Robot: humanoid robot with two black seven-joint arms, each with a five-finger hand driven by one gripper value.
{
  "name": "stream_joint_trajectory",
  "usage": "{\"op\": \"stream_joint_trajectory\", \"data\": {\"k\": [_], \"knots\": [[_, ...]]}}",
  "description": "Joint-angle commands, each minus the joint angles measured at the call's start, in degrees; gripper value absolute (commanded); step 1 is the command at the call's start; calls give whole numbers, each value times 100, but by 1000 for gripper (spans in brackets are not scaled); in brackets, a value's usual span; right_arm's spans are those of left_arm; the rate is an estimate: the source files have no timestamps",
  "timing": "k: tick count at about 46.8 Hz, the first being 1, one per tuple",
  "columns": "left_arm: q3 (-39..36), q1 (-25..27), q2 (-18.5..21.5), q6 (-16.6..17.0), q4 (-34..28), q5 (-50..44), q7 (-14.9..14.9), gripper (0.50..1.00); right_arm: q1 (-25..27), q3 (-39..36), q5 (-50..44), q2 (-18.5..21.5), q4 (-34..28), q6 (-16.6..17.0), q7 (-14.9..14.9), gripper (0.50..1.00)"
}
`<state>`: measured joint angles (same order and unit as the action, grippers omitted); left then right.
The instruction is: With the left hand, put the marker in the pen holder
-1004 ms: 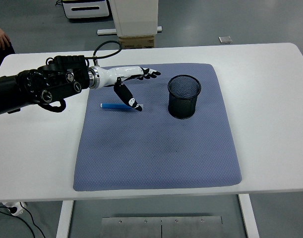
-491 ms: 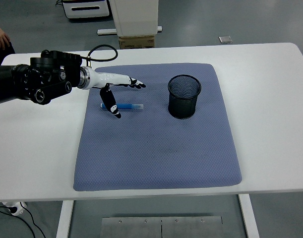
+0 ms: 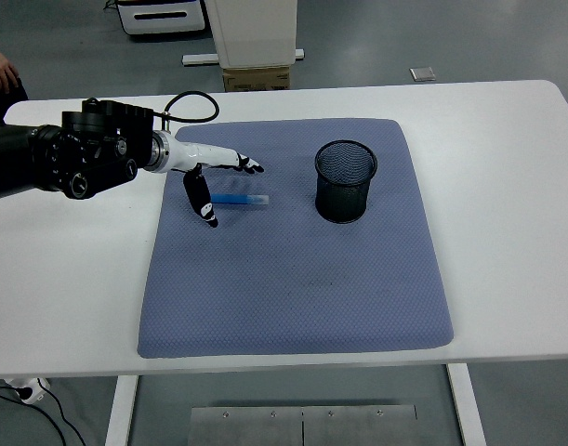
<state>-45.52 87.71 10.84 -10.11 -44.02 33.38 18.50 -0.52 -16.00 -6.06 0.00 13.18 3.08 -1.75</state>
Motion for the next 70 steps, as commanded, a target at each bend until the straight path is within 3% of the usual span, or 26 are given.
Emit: {"op": "stream_joint_trajectory", "data": {"k": [1, 10, 27, 39, 52, 59, 60, 61, 70], "knots": [[-1, 0, -21, -17, -1, 160, -48, 1000, -1, 0, 0, 0, 0, 0, -1, 1000], [-1, 9, -74, -211, 8, 204, -48, 1000, -1, 0, 0, 0, 0, 0, -1, 1000], [7, 18, -100, -211, 17, 450, -48, 1000, -1, 0, 0, 0, 0, 0, -1, 1000], [-1, 18, -188, -211, 26, 467, -101, 821, -1, 0, 0, 0, 0, 0, -1, 1000], [8, -9, -223, -202, 43, 459, -171, 786, -1, 0, 0, 0, 0, 0, -1, 1000], [8, -26, -276, -202, 43, 459, -242, 716, -1, 0, 0, 0, 0, 0, -1, 1000], [8, -35, -285, -193, 52, 467, -320, 672, -1, 0, 0, 0, 0, 0, -1, 1000], [8, -35, -293, -202, 52, 459, -338, 663, -1, 0, 0, 0, 0, 0, -1, 1000], [8, -35, -329, -176, 52, 459, -365, 625, -1, 0, 0, 0, 0, 0, -1, 1000]]}}
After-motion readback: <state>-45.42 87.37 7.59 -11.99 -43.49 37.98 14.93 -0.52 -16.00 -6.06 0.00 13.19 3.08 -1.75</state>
